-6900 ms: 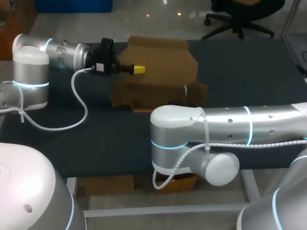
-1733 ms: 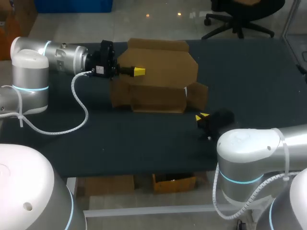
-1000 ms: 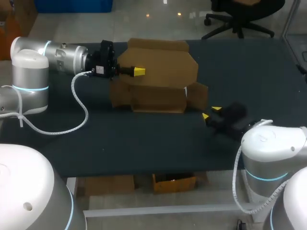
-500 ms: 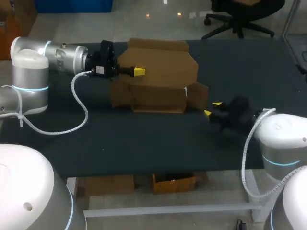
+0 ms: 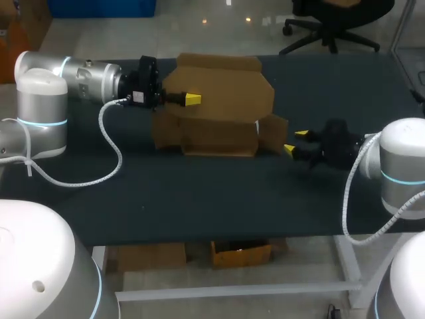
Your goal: Assemble the packaging by folding the flat box into shape, placing the metal phone stand inside, and closing the box properly
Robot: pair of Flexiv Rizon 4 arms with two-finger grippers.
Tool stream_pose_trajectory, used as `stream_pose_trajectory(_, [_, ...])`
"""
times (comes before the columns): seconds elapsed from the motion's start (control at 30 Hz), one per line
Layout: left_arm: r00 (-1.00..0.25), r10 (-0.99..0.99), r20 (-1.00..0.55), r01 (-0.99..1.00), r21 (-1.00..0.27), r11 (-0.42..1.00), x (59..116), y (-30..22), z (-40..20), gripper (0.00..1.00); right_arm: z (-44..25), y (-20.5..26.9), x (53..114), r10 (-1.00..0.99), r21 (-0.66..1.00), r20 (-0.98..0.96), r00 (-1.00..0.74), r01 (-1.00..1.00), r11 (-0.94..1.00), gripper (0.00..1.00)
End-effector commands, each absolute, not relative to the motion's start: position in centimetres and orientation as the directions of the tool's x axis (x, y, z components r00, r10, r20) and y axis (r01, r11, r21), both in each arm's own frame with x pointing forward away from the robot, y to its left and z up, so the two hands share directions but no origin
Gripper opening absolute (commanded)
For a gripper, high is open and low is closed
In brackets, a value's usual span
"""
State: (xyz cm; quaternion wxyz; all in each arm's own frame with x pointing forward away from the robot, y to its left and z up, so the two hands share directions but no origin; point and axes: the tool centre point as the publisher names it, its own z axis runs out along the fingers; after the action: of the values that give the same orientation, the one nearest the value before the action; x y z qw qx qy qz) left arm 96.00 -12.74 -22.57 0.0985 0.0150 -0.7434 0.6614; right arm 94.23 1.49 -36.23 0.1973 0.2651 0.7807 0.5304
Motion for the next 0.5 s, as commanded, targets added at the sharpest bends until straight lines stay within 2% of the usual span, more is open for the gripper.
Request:
stream_pose_trajectory(0.03, [-0.98,0.109,0.166,-0.152,-0.98,0.127,96.0,-12.6,-22.9,0.0,-36.9,1.8,95.5,0.597,0.936,-0.013,-0.802,0.2,0.289,0.52])
stream_pose_trajectory(0.5, [-0.98,0.109,0.166,-0.152,-0.98,0.127,96.0,-12.6,-22.9,0.0,-37.0,2.5,96.8,0.607,0.947,-0.007,-0.795,0.19,0.26,0.47])
